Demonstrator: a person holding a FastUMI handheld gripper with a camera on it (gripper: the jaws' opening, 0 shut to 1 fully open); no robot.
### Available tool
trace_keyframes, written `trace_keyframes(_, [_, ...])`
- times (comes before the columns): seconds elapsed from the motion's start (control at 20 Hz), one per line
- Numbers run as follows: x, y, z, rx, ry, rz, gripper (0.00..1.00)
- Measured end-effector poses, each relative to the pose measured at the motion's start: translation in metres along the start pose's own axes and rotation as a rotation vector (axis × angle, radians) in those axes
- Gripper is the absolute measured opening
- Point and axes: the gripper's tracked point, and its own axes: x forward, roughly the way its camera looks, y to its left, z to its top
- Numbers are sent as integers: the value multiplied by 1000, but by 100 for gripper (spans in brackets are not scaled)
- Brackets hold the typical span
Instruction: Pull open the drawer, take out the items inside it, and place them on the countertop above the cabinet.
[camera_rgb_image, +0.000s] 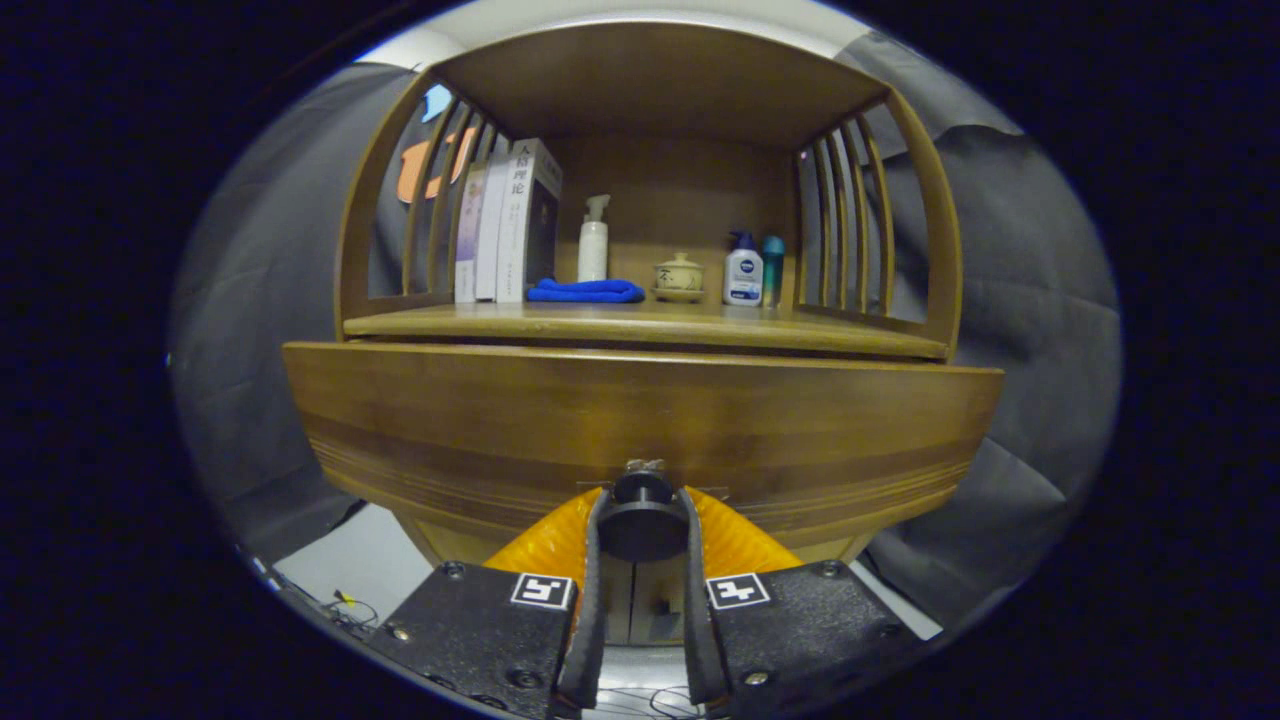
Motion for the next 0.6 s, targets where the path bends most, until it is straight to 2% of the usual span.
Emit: trace_keyframes(0.6, [-63,-4,-20,3,1,15,36])
